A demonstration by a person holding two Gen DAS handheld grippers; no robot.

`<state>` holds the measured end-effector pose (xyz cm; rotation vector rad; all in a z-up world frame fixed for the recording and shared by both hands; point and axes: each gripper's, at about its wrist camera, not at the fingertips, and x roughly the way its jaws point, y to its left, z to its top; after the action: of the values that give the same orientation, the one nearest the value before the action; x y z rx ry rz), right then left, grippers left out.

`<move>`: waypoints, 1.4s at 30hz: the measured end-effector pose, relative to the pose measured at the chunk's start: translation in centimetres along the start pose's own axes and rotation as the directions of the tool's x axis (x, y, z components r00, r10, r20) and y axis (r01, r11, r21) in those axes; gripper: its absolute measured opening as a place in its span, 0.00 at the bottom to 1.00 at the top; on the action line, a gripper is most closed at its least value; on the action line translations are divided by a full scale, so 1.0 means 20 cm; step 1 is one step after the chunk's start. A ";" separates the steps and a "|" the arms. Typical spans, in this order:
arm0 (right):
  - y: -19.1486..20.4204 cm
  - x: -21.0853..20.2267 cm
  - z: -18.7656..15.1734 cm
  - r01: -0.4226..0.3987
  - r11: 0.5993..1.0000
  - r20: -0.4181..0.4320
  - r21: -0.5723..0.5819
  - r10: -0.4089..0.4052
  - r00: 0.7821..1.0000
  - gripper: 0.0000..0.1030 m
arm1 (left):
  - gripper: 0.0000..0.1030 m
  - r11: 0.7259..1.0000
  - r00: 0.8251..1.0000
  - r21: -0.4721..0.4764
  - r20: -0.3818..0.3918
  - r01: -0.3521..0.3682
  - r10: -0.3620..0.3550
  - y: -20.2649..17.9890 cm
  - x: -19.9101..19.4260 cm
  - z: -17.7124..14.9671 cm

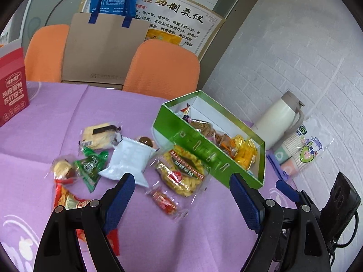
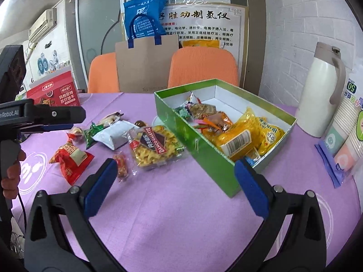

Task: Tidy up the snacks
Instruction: 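Withdraw both tools and reach toward the small red wrapped snack, then grasp the small red wrapped snack with the right tool while the left tool grasps the clear round-cake bag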

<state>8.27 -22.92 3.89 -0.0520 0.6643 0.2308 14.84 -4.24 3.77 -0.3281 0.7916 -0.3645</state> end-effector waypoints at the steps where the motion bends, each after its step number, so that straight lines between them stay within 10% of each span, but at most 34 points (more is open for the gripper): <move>1: 0.01 0.01 -0.02 -0.007 1.000 -0.010 0.001 0.007 1.000 0.99 | 0.85 1.000 1.000 -0.004 -0.004 -0.009 0.009 0.02 -0.01 -0.03; 13: 0.25 0.24 -0.07 -0.199 0.980 -0.125 -0.016 0.196 0.973 0.97 | 0.85 0.998 0.998 -0.008 -0.007 -0.063 0.063 0.34 -0.29 -0.26; 29: 0.36 0.54 -0.08 -0.204 0.978 -0.272 -0.048 0.184 0.944 0.26 | 0.84 0.990 0.990 -0.001 -0.002 -0.144 0.144 0.59 -0.12 -0.04; 42: 0.34 0.52 -0.07 -0.230 0.973 -0.266 -0.026 0.215 0.940 0.34 | 0.54 0.985 0.980 -0.044 -0.122 -0.167 0.160 0.73 0.19 0.07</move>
<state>13.88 -14.34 -3.43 -0.0629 0.9288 0.4673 21.19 7.28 -3.87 -0.2914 0.9391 -0.2095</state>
